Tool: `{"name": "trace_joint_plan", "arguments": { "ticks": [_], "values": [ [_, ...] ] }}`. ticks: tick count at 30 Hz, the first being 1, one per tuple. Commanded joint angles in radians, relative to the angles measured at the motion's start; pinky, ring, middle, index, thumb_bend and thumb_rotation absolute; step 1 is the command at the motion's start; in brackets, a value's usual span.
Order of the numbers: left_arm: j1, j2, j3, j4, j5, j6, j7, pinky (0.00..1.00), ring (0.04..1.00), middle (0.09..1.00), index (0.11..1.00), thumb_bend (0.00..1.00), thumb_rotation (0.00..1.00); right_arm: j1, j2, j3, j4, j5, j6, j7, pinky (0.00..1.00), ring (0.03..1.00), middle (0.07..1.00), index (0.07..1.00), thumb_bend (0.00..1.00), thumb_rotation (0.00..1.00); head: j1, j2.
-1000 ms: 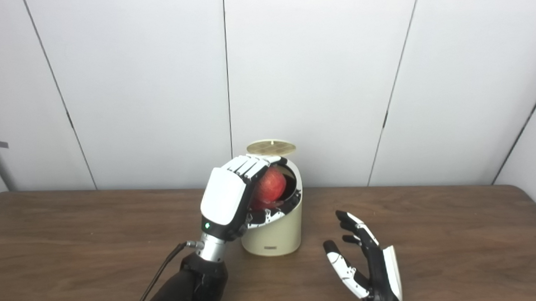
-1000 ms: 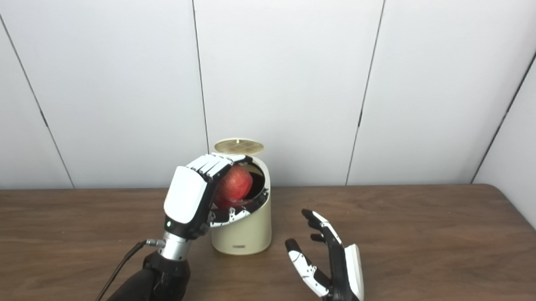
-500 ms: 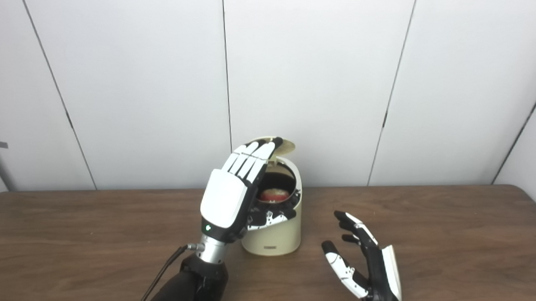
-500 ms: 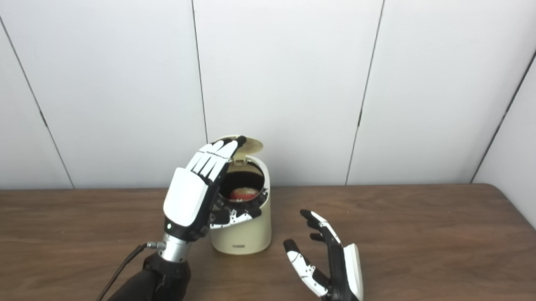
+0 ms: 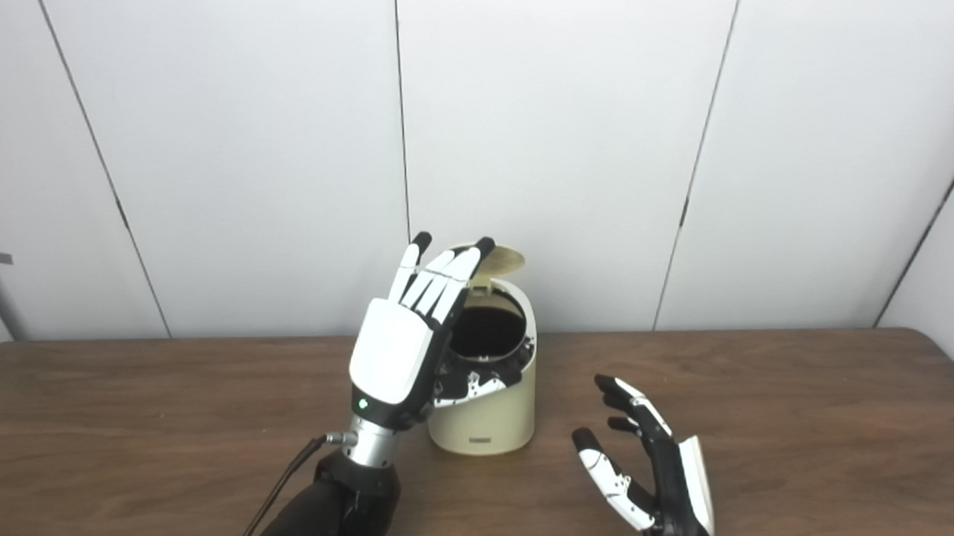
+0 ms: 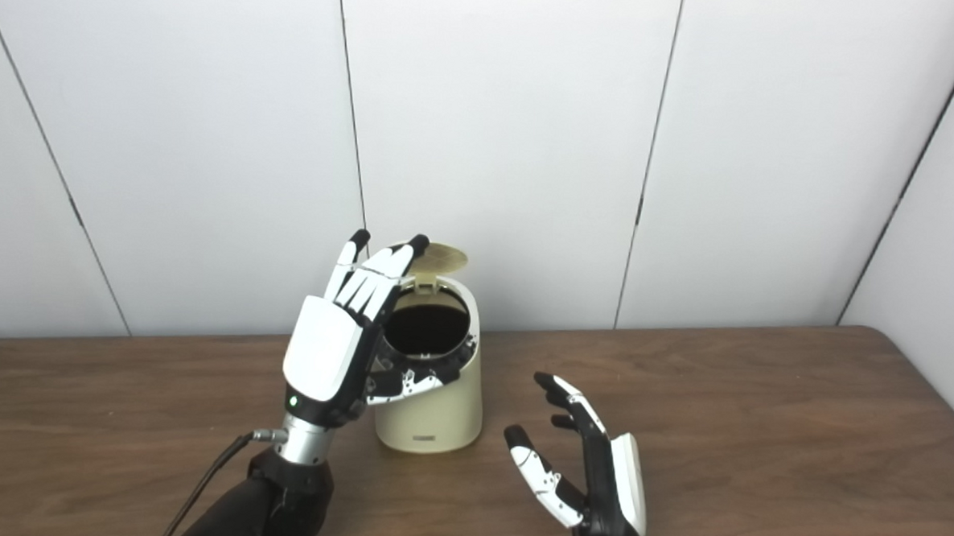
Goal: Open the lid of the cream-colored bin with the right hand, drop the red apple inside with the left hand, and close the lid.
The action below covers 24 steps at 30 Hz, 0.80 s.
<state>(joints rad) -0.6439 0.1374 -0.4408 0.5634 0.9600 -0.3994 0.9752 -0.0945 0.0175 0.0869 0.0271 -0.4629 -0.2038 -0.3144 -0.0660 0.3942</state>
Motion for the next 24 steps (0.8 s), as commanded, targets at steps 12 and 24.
{"name": "trace_joint_plan", "arguments": {
  "ticks": [12,24],
  "values": [
    [0.258,0.063,0.041,-0.460,-0.228,-0.070,-0.218,0.79,0.829,0.844,0.844,0.72,0.30,0.018,-0.014,0.004,0.072,0.004,-0.049,-0.018,0.70,0.795,0.809,0.791,0.32,0.61,0.010,-0.003],
    [0.463,0.073,0.096,-0.672,-0.527,-0.069,-0.421,0.76,0.814,0.816,0.802,0.47,0.45,0.007,-0.022,-0.001,0.036,0.014,-0.022,-0.003,0.71,0.807,0.823,0.812,0.33,0.61,0.014,-0.004]
  ]
}}
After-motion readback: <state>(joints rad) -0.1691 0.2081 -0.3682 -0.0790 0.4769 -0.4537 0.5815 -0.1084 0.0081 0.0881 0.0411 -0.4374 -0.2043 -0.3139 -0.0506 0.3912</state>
